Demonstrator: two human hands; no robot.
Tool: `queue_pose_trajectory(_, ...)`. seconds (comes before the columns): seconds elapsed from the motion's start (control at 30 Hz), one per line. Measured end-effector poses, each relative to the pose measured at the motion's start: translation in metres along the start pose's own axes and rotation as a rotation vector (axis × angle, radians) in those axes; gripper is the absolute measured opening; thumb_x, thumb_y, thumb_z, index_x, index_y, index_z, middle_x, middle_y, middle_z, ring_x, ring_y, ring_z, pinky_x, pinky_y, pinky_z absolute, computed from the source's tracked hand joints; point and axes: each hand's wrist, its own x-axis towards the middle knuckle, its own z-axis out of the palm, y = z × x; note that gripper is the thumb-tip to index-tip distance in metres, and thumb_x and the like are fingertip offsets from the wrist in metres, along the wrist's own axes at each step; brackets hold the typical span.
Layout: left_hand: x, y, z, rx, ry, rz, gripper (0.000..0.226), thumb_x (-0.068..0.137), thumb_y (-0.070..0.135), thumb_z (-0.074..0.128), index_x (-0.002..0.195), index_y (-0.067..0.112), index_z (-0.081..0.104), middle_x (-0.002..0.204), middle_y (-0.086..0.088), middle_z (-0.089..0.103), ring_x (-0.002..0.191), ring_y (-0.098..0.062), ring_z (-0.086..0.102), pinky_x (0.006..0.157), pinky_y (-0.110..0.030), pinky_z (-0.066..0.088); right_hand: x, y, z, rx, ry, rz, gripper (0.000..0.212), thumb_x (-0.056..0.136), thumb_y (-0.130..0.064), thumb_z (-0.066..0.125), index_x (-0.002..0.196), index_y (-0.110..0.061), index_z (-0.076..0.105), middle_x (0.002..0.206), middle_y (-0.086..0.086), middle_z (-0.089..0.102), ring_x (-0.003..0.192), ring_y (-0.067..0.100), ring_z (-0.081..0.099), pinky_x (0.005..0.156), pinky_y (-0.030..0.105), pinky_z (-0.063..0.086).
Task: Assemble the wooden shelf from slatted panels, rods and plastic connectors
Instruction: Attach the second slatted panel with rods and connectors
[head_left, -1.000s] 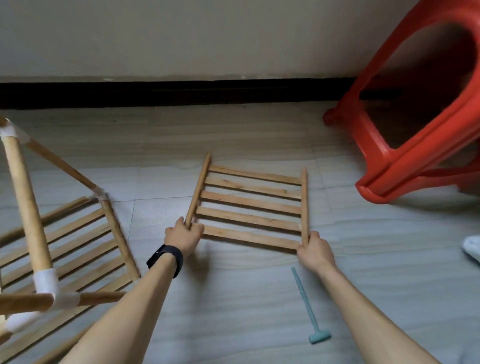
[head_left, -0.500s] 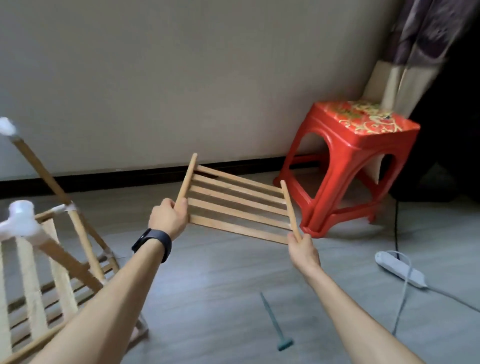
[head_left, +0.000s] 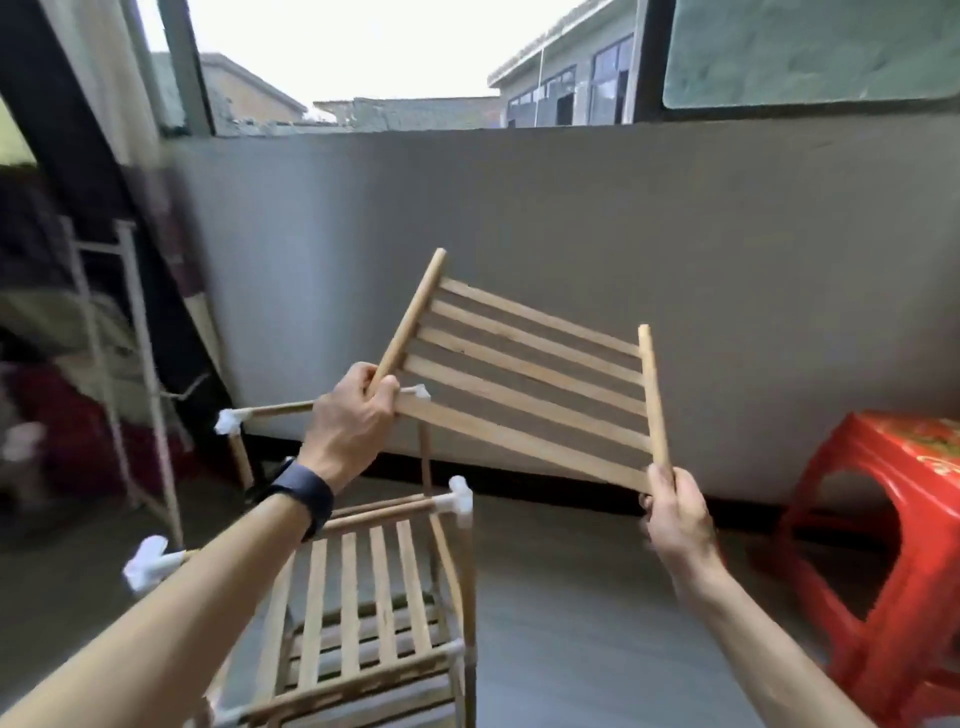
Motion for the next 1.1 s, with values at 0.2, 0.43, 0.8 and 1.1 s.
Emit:
queue_pose_trajectory(0.2,-0.033,-0.098,-0.091,0.131,0.111,-0.271,0.031,0.104,0.042,0.041,0.117,0.022,0.062,0.104,-0.012,0.066,0.100,-0.035,0.057,0.087,-0.042,0.045,-0.016,-0.048,0.114,-0.133,-0.256,-0.133,0.030,0.104,-0.045,0.041,0.085,-0.024,0.052,0.073,-0.002,0.056,0.071,0.021,0.052,0.069,0.037,0.042)
queue_pose_trajectory(0.43,-0.047,-0.163,-0.104,0.067,0.226,-0.507,0.033,0.104,0.043,0.043,0.118,0.022,0.064,0.101,-0.009,0.066,0.093,-0.032,0.058,0.082,-0.039,0.050,-0.018,-0.045,0.186,-0.281,-0.394,-0.057,0.032,0.103,-0.047,0.043,0.100,-0.021,0.062,0.088,-0.002,0.066,0.092,0.025,0.063,0.079,0.036,0.047)
queue_pose_trajectory(0.8,-0.046,-0.167,-0.047,0.024,0.289,-0.472,0.033,0.102,0.041,0.045,0.097,0.020,0.070,0.080,-0.002,0.065,0.078,-0.025,0.060,0.074,-0.039,0.054,-0.013,-0.010,0.144,-0.237,-0.257,-0.048,0.039,0.100,-0.053,0.046,0.082,-0.023,0.064,0.069,0.002,0.066,0.072,0.027,0.064,0.064,0.038,0.045)
queue_pose_trajectory(1.1,-0.049,-0.088,0.055,-0.122,-0.088,-0.392,0.030,0.101,0.051,0.040,0.094,0.028,0.059,0.087,0.000,0.066,0.083,-0.026,0.067,0.077,-0.045,0.060,-0.001,-0.005,0.000,-0.249,0.002,0.072,0.039,0.100,-0.055,0.043,0.101,-0.025,0.068,0.076,0.006,0.065,0.063,0.020,0.064,0.059,0.031,0.042)
